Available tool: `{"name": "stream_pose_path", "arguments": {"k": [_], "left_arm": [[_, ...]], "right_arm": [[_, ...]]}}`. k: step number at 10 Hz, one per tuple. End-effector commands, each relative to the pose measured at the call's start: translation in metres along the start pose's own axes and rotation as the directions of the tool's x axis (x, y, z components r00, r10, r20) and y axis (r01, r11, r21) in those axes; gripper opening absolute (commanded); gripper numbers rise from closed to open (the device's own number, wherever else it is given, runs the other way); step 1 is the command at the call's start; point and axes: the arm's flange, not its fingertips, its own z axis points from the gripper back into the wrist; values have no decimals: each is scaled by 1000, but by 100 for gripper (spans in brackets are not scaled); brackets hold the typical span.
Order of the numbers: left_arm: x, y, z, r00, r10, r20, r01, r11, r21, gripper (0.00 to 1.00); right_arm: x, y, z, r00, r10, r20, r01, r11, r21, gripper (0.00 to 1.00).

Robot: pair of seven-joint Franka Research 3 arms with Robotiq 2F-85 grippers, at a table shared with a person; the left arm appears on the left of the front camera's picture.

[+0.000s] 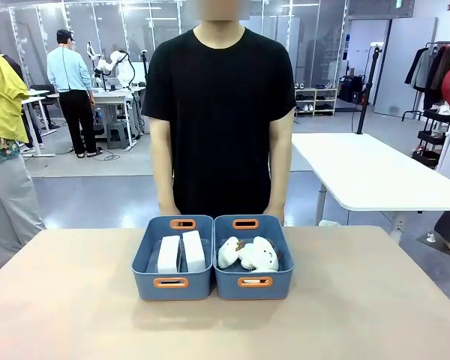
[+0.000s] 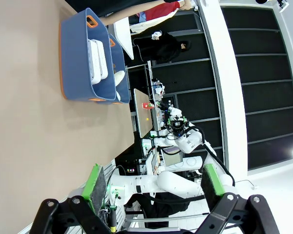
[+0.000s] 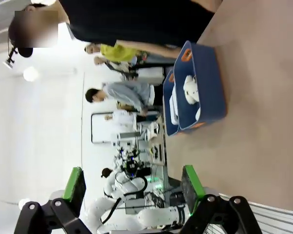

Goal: Sort the digital clocks into the basket.
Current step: Pick up the Digital clock from the table and place it into the empty Plastic storage basket.

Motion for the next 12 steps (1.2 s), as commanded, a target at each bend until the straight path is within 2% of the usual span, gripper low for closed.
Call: {"name": "stream_pose_path", "arguments": {"k": [1, 2, 12], "left_arm": [[0, -6, -1, 1000, 13, 5, -13, 1000, -17, 100], [0, -6, -1, 1000, 13, 5, -13, 1000, -17, 100], [0, -6, -1, 1000, 13, 5, -13, 1000, -17, 100]], "right_arm": [[-12, -10, 4, 988, 18, 156, -16, 1000, -14, 100], [0, 0, 0, 1000, 0, 0, 0, 1000, 0, 100], [0, 0, 0, 1000, 0, 0, 0, 1000, 0, 100]]}}
